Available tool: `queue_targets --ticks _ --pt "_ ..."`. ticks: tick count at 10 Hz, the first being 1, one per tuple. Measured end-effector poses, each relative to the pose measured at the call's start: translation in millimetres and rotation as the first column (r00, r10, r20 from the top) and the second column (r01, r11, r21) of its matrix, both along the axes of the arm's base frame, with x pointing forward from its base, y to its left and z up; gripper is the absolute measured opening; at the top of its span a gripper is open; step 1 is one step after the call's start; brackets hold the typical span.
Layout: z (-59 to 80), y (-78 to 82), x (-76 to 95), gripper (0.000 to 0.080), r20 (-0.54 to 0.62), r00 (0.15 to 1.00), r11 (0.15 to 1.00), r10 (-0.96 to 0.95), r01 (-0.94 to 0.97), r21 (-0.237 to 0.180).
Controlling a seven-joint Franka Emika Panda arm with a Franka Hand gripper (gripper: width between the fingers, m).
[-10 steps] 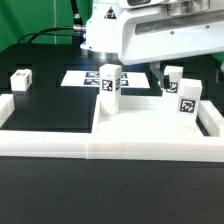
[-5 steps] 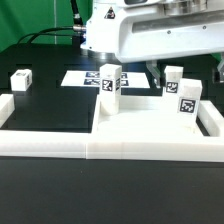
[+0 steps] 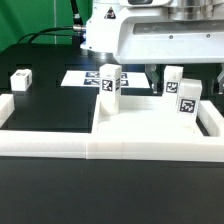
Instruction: Assemble square table
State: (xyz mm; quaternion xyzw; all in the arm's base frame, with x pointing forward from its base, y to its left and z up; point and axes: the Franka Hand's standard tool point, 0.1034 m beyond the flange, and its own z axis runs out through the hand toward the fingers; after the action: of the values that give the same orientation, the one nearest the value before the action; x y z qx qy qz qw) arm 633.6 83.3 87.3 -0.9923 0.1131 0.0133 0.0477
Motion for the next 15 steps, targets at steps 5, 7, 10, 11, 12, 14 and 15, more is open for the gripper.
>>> queue_targets --ticks 5,7,10,11,12,14,15 --pt "-1.3 1.0 0.9 0.0290 -0.005 0.986 0.986 -0.168 0.168 0.000" --pt "-1.3 1.1 0.9 0.0290 -0.015 0.961 0.961 -0.276 0.276 -0.003" --pt "-2.9 3.9 3.3 0.0290 -0.023 0.852 0.852 -0.523 0.523 -0.009" --pt "-3.4 5.3 3.2 0.0290 -0.042 0.771 0.772 -0.635 0.636 -0.006" --pt "-3.8 5.9 2.5 0.0290 -0.064 0.688 0.689 -0.723 0.724 -0.006" --pt "-4.2 16.3 0.1 0.0290 -0.102 0.442 0.447 -0.891 0.894 -0.031" --pt "-4.2 19.2 -2.0 0.0290 -0.105 0.318 0.324 -0.942 0.945 -0.049"
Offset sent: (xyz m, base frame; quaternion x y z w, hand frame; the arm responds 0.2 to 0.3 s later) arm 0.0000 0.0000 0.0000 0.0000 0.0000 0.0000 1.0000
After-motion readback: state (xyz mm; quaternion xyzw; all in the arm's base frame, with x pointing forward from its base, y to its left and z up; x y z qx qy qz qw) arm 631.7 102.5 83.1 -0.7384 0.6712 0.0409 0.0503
